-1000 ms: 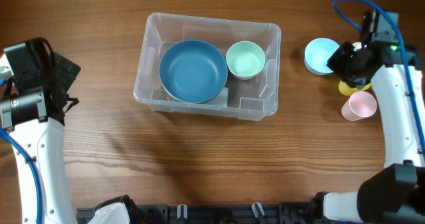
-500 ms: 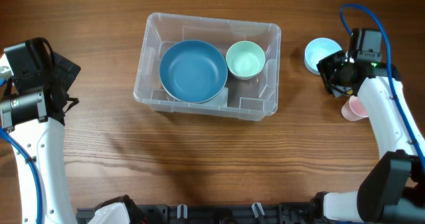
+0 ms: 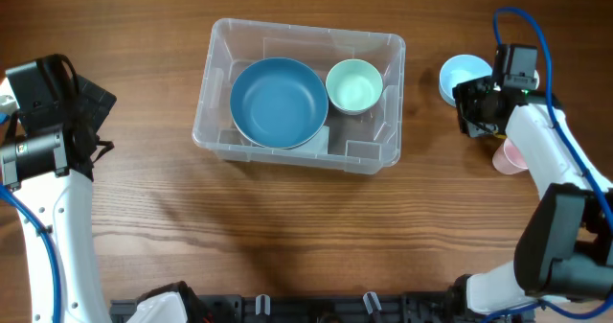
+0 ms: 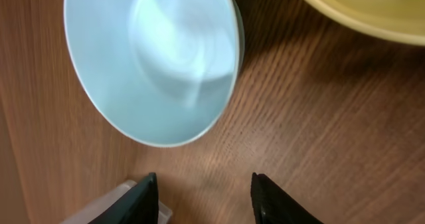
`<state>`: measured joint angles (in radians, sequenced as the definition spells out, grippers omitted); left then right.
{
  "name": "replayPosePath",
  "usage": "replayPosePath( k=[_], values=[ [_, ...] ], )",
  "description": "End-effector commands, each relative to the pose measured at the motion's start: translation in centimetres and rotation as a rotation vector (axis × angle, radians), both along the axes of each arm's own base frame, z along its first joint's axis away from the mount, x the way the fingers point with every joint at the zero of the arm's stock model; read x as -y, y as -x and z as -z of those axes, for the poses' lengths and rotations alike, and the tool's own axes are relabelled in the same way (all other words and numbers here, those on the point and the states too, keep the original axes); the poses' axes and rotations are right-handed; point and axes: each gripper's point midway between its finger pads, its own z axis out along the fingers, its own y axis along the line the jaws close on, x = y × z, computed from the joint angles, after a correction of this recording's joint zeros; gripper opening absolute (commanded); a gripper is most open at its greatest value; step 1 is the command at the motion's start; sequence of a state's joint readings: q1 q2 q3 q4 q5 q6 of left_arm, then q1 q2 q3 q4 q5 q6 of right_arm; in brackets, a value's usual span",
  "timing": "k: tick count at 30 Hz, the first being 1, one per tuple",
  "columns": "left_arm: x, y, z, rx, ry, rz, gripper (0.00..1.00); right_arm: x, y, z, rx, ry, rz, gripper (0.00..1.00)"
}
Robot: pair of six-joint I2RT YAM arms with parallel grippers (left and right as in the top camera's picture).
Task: Pack container
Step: 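Release the green bowl and grasp the light blue bowl's rim, then lift the light blue bowl and stack it onto the green bowl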
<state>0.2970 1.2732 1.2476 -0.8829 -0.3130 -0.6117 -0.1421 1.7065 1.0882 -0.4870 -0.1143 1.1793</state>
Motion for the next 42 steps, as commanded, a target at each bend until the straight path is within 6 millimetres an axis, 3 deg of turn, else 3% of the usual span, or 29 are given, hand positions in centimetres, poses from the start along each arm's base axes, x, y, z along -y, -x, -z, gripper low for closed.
replayPosePath(
  k=[1,12,27,34,38,42],
  values=[
    [-0.2,-0.1,-0.5,0.014,-0.003,-0.004,1.00,0.4,-0.3,1.9,-0.023,-0.006,0.049,0.46],
    [-0.2,-0.1,-0.5,0.014,-0.004,-0.004,1.00,1.8,-1.3,2.0,0.010,0.031,0.142,0.48],
    [-0.2,-0.1,-0.5,0.015,-0.003,-0.004,1.00,2.6,-1.1,2.4,0.001,0.069,0.181,0.48],
    [-0.2,-0.1,-0.5,0.014,-0.004,-0.004,1.00,2.1,-1.2,4.4,-0.031,0.054,0.160,0.46],
    [-0.2,-0.1,-0.5,0.014,-0.004,-0.004,1.00,1.9,-1.8,4.4,-0.010,0.059,0.133,0.36],
    [-0.2,-0.1,-0.5,0.014,-0.004,-0.004,1.00,1.8,-1.7,4.4,-0.012,0.070,0.109,0.19]
  ],
)
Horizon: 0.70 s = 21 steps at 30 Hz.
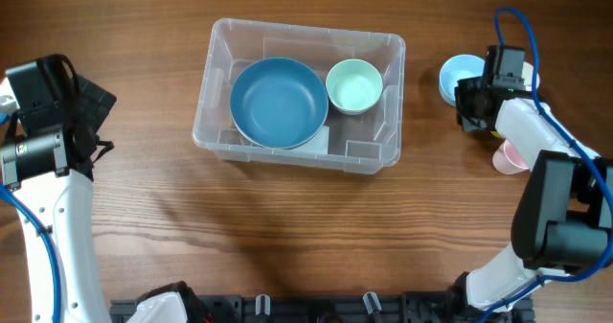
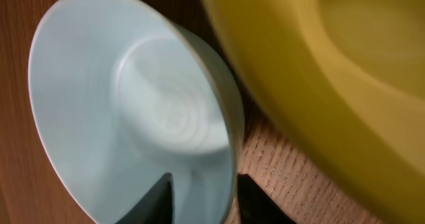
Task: Pack container
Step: 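Lift the light blue bowl and stack it onto the green bowl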
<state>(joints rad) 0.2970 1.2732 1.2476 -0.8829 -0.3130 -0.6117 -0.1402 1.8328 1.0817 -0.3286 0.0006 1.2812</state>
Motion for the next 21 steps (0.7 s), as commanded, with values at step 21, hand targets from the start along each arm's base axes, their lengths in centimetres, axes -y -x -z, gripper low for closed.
replayPosePath(
  k=[21],
  values=[
    [-0.2,-0.1,-0.5,0.015,-0.003,-0.004,1.00,-2.0,0.2,0.9,-0.018,0.030,-0.262,0.04]
  ],
)
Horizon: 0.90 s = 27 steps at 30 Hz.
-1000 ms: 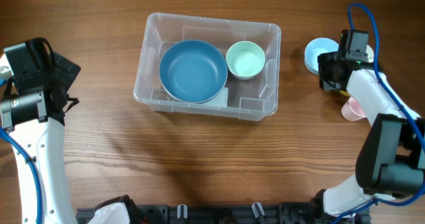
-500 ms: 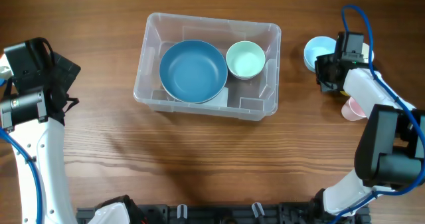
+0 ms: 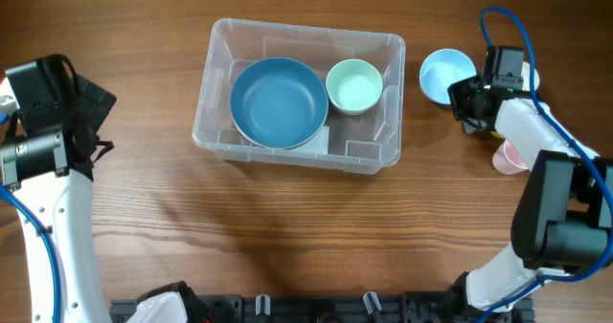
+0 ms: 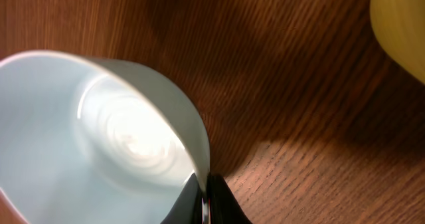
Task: Pack container
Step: 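Lift the light blue bowl and stack it onto the green bowl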
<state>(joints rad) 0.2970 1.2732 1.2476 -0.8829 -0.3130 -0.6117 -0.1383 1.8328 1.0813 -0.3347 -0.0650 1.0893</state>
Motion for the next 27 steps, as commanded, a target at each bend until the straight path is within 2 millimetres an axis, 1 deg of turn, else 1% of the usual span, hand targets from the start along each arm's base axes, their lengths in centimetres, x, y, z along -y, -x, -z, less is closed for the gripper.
replayPosePath(
  k=[1,3,6,8,10,12,13,15,17,19,20,21,23,24,25,27],
  values=[
    [-0.2,-0.1,-0.5,0.014,-0.003,-0.004,1.00,-0.8,0.2,0.8,-0.013,0.006,-0.071,0.04],
    [-0.2,-0.1,-0.5,0.014,-0.004,-0.004,1.00,-0.8,0.0,0.5,-0.006,0.024,-0.109,0.04],
    [-0.2,-0.1,-0.5,0.014,-0.003,-0.004,1.00,-0.6,-0.5,-0.6,0.021,0.077,-0.190,0.04],
    [-0.2,-0.1,-0.5,0.014,-0.004,-0.004,1.00,0.0,-0.6,-2.0,0.027,0.144,-0.227,0.04],
    [-0.2,-0.1,-0.5,0.014,-0.004,-0.004,1.00,0.3,-0.9,-3.9,0.046,0.187,-0.265,0.04],
    [-0.2,-0.1,-0.5,0.015,-0.003,-0.004,1.00,0.4,-1.3,-6.5,0.083,0.229,-0.311,0.04],
    [-0.2,-0.1,-0.5,0.015,-0.003,-0.004,1.00,0.7,-1.2,-8.3,0.095,0.261,-0.318,0.04],
    [-0.2,-0.1,-0.5,0.014,-0.004,-0.004,1.00,1.4,-0.9,-11.7,0.123,0.340,-0.333,0.04],
    [-0.2,-0.1,-0.5,0.015,-0.003,-0.004,1.00,1.4,-0.5,-14.7,0.167,0.406,-0.362,0.04],
    [-0.2,-0.1,-0.5,0.015,-0.003,-0.004,1.00,1.2,0.2,-17.3,0.201,0.462,-0.373,0.04],
    [-0.2,-0.1,-0.5,0.015,-0.003,-0.004,1.00,0.8,0.6,-18.9,0.226,0.501,-0.390,0.04],
    [-0.2,-0.1,-0.5,0.015,-0.003,-0.004,1.00,0.0,0.9,-20.5,0.264,0.534,-0.429,0.04],
    [-0.2,-0.1,-0.5,0.014,-0.004,-0.004,1.00,-1.8,1.4,-22.9,0.327,0.576,-0.496,0.04],
    [-0.2,-0.1,-0.5,0.014,-0.004,-0.004,1.00,-3.6,1.9,-24.1,0.366,0.606,-0.563,0.04],
    [-0.2,-0.1,-0.5,0.015,-0.003,-0.004,1.00,-4.7,2.1,-24.6,0.383,0.617,-0.604,0.04],
    [-0.2,-0.1,-0.5,0.014,-0.004,-0.004,1.00,-8.0,2.5,-24.8,0.407,0.635,-0.714,0.04]
  ],
)
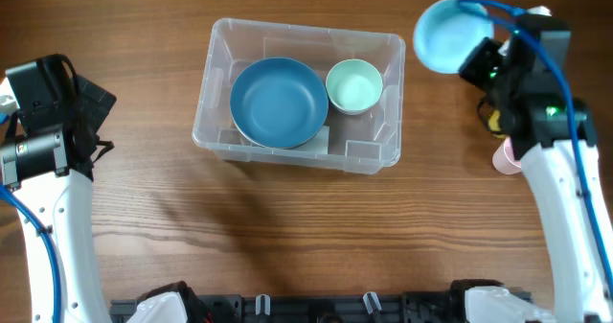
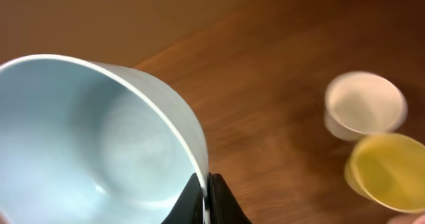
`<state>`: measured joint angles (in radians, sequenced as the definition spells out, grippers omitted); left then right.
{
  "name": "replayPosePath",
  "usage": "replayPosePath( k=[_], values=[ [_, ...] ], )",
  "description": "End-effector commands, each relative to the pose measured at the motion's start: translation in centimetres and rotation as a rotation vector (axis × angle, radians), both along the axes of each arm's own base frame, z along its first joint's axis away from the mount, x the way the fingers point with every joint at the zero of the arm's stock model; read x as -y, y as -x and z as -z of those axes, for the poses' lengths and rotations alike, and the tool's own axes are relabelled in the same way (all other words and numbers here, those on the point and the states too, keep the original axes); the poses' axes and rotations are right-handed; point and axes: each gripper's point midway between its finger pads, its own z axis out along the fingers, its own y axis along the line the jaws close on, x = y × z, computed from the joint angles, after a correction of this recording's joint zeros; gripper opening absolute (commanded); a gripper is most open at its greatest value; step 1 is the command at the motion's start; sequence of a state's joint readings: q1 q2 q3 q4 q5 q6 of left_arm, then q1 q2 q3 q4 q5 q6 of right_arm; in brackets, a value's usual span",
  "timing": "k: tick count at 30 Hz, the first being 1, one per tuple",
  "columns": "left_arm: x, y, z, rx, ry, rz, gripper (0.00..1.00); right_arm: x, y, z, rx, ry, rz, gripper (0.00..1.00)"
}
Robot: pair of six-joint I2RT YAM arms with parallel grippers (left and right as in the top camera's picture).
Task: Pack container
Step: 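Lift the light blue bowl and stack it onto the green bowl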
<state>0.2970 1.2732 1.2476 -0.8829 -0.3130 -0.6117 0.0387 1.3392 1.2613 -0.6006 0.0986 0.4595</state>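
A clear plastic container (image 1: pixel 388 122) stands mid-table and holds a dark blue bowl (image 1: pixel 279 103) and a small mint bowl (image 1: pixel 354 85). My right gripper (image 1: pixel 482 59) is shut on the rim of a light blue bowl (image 1: pixel 445 34) and holds it in the air, beyond the container's far right corner. In the right wrist view the fingertips (image 2: pixel 216 199) pinch the wall of that light blue bowl (image 2: pixel 93 137). My left arm (image 1: pixel 48 112) rests at the left edge; whether its gripper is open or shut cannot be told.
Below the held bowl, a white cup (image 2: pixel 364 104) and a yellow bowl (image 2: pixel 388 171) stand on the table. A pink cup (image 1: pixel 508 156) shows beside my right arm, right of the container.
The right gripper, still shut on the light blue bowl's rim, has risen with it. The bowl is now high above the table and farther back. The left arm has not moved.
The right gripper stood open beside the light blue bowl on the table. Then its fingers straddled the bowl's rim. Then it was shut on the rim, with the bowl shifted left toward the container. Now the bowl hangs in the air.
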Motion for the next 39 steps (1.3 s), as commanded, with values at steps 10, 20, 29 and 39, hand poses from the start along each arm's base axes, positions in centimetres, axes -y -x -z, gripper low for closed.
replayPosePath(
  k=[10,20,29,39],
  values=[
    [-0.2,-0.1,-0.5,0.014,-0.003,-0.004,1.00,-9.4,-0.6,4.8,-0.128,0.226,-0.278,0.04],
    [-0.2,-0.1,-0.5,0.015,-0.004,-0.004,1.00,-11.2,-3.1,11.0,-0.224,0.208,-0.324,0.04],
    [-0.2,-0.1,-0.5,0.014,-0.004,-0.004,1.00,-12.1,-3.3,11.3,-0.218,0.203,-0.382,0.35],
    [-0.2,-0.1,-0.5,0.014,-0.004,-0.004,1.00,-12.0,-2.6,8.8,-0.179,0.136,-0.335,0.41]
  ],
)
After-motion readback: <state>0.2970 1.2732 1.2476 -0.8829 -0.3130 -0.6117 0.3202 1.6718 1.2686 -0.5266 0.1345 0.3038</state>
